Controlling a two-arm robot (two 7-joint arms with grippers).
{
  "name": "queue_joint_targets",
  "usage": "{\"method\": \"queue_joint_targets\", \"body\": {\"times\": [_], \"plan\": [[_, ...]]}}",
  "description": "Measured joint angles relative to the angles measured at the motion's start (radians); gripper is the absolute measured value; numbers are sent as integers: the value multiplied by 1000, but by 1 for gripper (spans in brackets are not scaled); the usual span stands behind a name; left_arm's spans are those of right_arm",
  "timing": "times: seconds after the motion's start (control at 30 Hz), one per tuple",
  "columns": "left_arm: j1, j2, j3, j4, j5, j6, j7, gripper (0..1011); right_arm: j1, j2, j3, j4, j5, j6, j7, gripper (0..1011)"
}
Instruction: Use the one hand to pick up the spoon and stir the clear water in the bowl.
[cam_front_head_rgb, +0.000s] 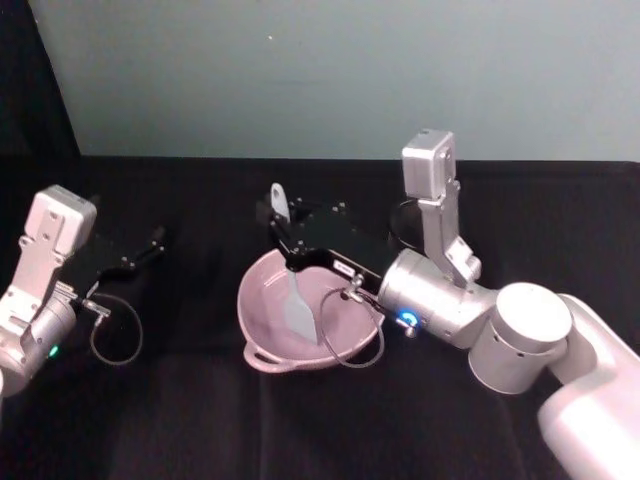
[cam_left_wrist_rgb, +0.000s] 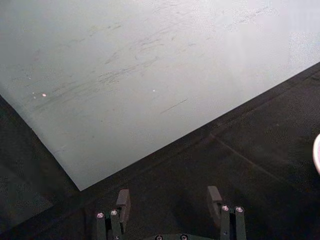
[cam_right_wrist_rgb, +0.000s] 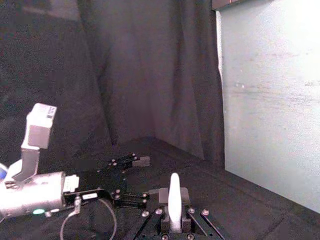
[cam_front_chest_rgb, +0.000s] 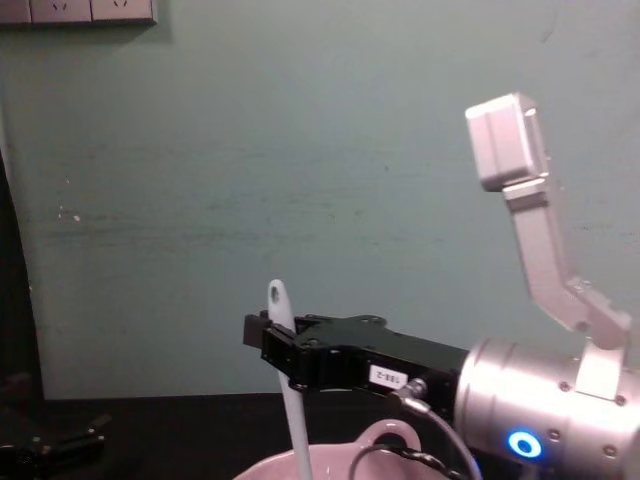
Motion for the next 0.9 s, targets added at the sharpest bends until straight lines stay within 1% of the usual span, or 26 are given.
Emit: {"method": "queue_joint_targets", "body": {"times": [0.13,0.17,0.23,0.33,0.37,0.47,0.67,0.83,0.9], "plan": [[0,0,0,0,0,0,0,1011,36,-26,-5,61,5,-1,-3,116],[0,0,0,0,0,0,0,1011,53,-37,-4,90,7,-6,-6,116],[0,0,0,0,0,0,0,1011,66,-48,-3,116,7,-12,-11,116],[0,0,0,0,0,0,0,1011,95,-72,8,177,7,-30,-25,116],[0,0,0,0,0,0,0,1011,95,-72,8,177,7,-30,-25,116],[0,0,0,0,0,0,0,1011,110,-84,22,213,6,-51,-40,116],[0,0,0,0,0,0,0,1011,114,-87,43,232,-9,-89,-54,116],[0,0,0,0,0,0,0,1011,110,-83,55,232,-22,-106,-61,116],[0,0,0,0,0,0,0,1011,104,-76,62,225,-26,-108,-61,116]]}}
